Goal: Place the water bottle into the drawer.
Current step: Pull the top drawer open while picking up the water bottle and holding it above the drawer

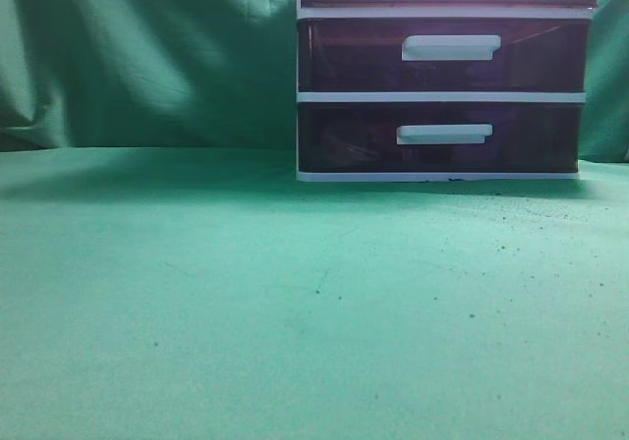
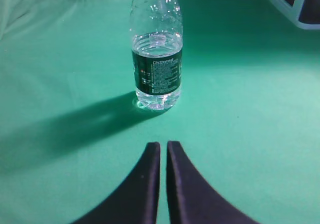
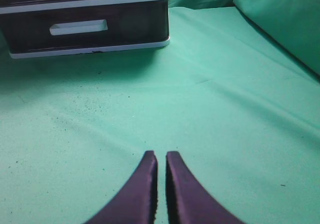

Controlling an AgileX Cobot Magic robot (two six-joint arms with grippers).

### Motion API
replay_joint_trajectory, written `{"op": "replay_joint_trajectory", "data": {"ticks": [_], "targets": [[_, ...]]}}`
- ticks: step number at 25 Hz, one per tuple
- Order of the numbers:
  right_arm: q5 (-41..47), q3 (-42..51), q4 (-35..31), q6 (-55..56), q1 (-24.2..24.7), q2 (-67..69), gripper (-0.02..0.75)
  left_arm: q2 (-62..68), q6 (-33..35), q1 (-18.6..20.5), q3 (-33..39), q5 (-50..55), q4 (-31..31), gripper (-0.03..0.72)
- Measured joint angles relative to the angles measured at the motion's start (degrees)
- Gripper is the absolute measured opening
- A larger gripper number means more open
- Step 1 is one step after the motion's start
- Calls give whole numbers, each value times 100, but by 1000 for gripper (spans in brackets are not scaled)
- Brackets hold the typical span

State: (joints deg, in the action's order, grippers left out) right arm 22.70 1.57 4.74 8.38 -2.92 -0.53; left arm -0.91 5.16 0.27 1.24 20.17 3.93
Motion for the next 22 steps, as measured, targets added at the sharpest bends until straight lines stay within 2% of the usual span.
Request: {"op": "replay_joint_trajectory", "data": {"ticks": [20,22], "targets": [[0,0,0,0,0,0,48,0,26,0,0,-38,-53,0],[0,0,0,0,0,0,48,0,-15,0,0,-250,88,0]]}}
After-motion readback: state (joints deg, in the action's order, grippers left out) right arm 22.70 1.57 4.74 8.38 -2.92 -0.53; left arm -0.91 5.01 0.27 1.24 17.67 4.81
